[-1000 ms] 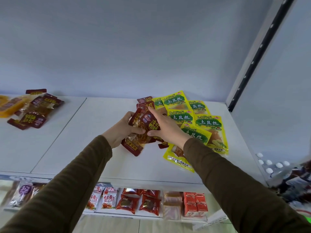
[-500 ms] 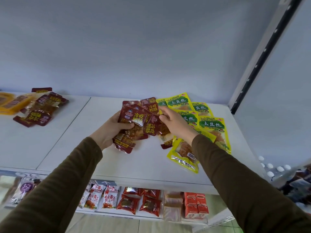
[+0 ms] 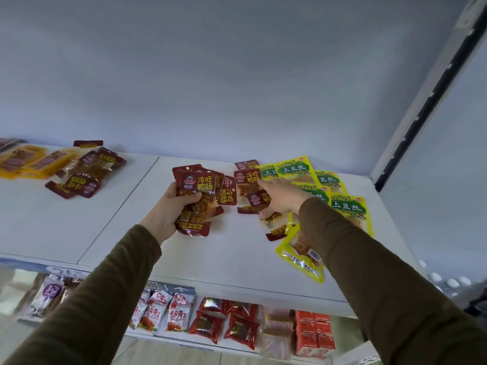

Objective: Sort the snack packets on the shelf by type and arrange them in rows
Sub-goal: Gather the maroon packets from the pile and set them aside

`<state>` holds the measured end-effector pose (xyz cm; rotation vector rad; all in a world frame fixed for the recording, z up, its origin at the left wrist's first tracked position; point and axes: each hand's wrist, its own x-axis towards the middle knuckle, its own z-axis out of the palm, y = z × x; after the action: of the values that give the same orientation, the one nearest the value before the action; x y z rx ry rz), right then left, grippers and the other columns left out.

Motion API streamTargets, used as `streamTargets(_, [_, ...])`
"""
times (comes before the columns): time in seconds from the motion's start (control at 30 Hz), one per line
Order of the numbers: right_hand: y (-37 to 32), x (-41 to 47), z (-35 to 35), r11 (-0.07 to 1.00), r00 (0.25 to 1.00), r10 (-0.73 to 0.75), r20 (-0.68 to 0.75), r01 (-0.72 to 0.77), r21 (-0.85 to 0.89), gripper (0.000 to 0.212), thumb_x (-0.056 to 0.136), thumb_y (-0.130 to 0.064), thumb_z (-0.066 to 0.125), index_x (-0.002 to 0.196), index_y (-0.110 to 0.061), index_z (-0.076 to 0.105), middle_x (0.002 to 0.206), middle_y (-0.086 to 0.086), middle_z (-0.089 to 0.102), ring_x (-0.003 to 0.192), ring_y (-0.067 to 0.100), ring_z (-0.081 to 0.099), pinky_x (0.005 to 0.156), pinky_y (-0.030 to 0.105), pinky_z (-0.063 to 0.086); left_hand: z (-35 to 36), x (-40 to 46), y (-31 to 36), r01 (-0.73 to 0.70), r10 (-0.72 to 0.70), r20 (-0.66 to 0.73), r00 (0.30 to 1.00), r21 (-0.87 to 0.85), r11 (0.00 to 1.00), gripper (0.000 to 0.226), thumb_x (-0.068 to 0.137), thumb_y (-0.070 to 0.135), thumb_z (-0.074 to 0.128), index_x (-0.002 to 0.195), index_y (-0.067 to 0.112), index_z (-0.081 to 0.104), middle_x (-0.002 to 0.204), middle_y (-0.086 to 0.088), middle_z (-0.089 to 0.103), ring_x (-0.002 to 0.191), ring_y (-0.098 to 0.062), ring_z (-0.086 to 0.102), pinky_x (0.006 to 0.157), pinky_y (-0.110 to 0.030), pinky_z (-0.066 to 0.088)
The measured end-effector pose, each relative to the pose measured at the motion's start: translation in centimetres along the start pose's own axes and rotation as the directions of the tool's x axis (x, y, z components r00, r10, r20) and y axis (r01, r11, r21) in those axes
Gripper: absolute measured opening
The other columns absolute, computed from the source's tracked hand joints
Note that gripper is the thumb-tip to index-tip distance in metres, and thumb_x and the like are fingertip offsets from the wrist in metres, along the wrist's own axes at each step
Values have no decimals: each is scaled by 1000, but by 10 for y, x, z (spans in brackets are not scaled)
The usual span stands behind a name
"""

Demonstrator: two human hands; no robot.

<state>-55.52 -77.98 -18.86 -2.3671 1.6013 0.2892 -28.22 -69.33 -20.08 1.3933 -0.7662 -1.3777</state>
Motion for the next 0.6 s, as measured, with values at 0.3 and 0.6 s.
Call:
streamTargets(0.3, [2,2,-9,921,982,-62,-178,125,368,26,97,-27,69,118,-13,63,113,5,61,94,14,60,67,24,42,-2,-3,-7,14,-17,-65,998,-55,998,52,90,14,75,133,31,51,120,-5,69,104,-33,70,86,-53,59])
streamTargets(0.6, [-59,-3,-23,600,949,-151,-277,311,737,17,99,-16,66,84,-23,61,107,2,74,105,18,68,91,35,53,21,-11,-8,76,-63,98,993,-137,988,37,98,20,65,132,28,53,123,-13,71,105,-40,71,88,-60,57])
